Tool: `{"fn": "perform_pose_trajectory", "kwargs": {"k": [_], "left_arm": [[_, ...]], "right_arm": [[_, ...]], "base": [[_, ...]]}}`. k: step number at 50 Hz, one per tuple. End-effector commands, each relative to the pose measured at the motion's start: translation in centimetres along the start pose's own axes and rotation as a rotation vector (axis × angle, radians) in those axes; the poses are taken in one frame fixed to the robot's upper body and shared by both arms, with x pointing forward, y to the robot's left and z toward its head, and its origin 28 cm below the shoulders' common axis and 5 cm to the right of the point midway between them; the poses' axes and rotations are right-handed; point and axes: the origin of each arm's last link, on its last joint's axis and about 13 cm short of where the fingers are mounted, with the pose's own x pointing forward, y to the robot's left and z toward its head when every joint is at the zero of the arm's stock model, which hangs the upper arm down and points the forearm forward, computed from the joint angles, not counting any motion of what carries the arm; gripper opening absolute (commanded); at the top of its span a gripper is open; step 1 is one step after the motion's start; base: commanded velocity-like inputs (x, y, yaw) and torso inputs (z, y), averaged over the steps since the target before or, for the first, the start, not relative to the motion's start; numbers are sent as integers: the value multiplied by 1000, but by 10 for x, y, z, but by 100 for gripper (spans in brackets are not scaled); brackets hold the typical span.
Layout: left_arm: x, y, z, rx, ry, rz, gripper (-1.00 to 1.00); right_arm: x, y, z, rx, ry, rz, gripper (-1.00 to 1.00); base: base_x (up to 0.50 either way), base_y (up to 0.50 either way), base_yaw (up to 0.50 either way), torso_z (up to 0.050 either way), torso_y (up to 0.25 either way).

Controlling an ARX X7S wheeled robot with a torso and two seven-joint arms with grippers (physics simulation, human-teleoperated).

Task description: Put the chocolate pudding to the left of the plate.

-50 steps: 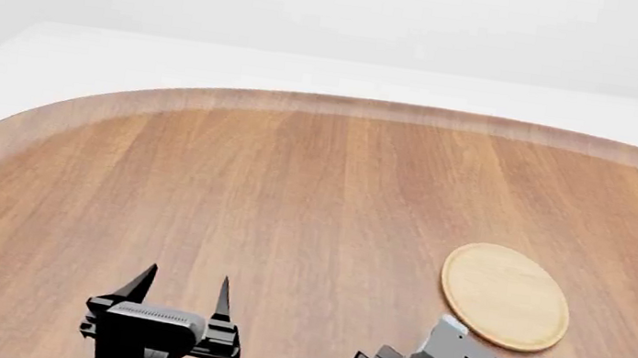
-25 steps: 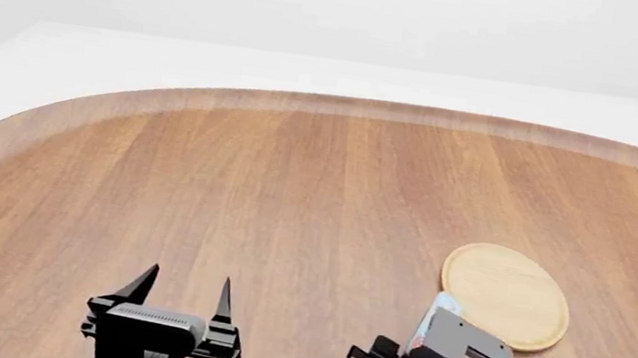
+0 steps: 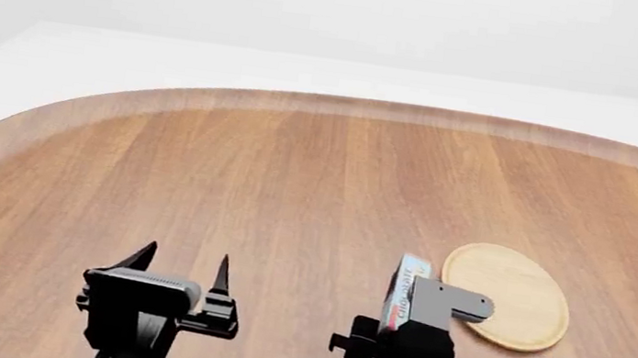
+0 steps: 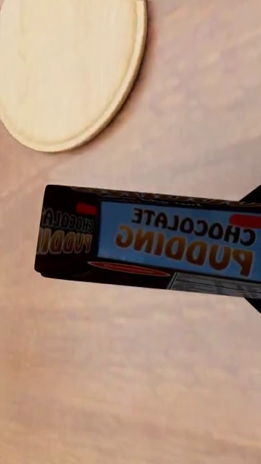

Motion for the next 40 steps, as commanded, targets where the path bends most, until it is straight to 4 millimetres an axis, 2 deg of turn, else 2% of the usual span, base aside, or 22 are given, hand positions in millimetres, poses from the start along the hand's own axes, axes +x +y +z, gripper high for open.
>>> {"fn": "perform_pose_trajectory", "kwargs": {"k": [1,14,19,25,40], "left_arm": [[15,0,35,32,37,-31,100],[59,5,74,31,177,-69,100],[80,8,87,29,207,-63,100],[100,11,92,26,262,-61,100],[170,19,94,27,430,5,100]], "right_arm": [[-5,-2,26,-74,-14,39,-100],[-3,-3,65,-127,-9,50,-100],[5,-4,80,-147,1,28,-100],[20,-4,95,-182,18,5,-100],[57,6,138,-237,67,8,-100]], "base": [[0,0,0,0,0],[0,0,0,0,0],[0,0,0,0,0],[0,0,0,0,0],[0,0,0,0,0]]}}
